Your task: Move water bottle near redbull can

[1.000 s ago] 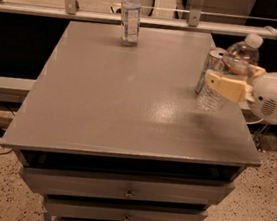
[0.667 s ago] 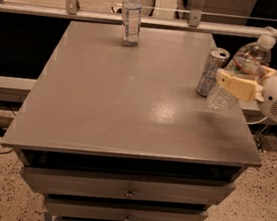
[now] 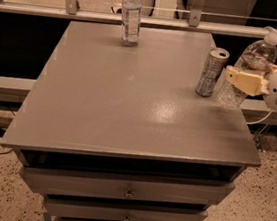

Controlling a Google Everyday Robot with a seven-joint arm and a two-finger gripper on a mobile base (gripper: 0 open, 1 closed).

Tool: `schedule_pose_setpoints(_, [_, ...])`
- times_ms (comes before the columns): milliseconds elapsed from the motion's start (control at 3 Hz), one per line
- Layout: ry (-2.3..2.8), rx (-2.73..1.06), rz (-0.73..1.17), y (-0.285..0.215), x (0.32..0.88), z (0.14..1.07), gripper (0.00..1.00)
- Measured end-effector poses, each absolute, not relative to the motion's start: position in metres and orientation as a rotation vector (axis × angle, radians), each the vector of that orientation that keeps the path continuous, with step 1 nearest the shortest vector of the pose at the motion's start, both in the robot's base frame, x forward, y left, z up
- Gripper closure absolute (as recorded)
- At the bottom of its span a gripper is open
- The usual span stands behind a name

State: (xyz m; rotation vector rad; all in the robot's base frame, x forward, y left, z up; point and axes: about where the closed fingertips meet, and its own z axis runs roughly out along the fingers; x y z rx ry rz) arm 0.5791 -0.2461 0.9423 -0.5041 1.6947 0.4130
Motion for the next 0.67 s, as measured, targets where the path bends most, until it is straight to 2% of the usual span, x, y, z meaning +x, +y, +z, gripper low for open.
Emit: schedule_pose_setpoints(667, [1.709, -0.521, 0.429, -0.242, 0.601, 0.93, 1.0])
